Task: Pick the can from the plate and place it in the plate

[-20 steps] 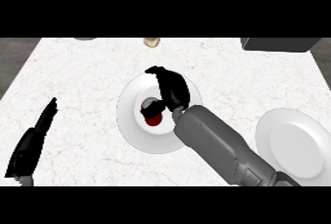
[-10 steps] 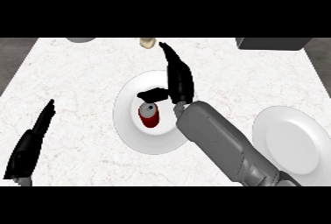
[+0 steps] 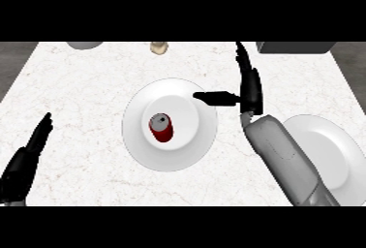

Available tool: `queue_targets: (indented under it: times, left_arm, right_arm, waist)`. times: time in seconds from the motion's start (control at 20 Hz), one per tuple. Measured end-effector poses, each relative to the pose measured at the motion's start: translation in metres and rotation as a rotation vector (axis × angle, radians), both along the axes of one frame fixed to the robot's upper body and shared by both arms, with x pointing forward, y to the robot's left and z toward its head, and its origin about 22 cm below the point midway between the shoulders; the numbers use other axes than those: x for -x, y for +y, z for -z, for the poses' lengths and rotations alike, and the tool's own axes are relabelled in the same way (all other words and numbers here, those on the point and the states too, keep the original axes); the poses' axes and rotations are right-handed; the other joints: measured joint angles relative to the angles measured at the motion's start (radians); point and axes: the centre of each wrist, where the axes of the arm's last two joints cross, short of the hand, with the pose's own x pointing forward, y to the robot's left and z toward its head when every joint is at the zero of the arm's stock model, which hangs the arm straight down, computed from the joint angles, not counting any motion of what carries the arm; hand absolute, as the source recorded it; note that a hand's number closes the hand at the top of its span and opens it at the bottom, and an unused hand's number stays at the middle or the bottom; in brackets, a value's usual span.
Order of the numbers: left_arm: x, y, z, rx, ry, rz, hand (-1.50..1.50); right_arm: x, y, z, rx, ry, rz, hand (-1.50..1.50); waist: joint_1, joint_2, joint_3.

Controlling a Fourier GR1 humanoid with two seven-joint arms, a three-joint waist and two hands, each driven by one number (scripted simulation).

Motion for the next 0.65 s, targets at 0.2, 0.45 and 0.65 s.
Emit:
queue_targets:
  times: [0.2,0.45,0.65]
  left_arm:
    - [0.000,-0.005,0.004,-0.001,0.003,0.000,0.00]
    - [0.000,-0.013,0.006,-0.003,0.010,0.002,0.00]
    - [-0.001,-0.012,0.004,0.001,0.008,-0.002,0.00]
  right_arm:
    - [0.004,-0.052,0.005,-0.034,-0.059,-0.018,-1.50]
    - [0.008,-0.108,0.016,-0.012,-0.089,-0.044,-1.50]
    - [0.013,-0.140,0.027,0.000,-0.091,-0.047,-1.50]
  waist:
    - [-0.003,-0.001,0.000]
    - [-0.001,-0.001,0.000]
    - [0.000,-0.001,-0.001]
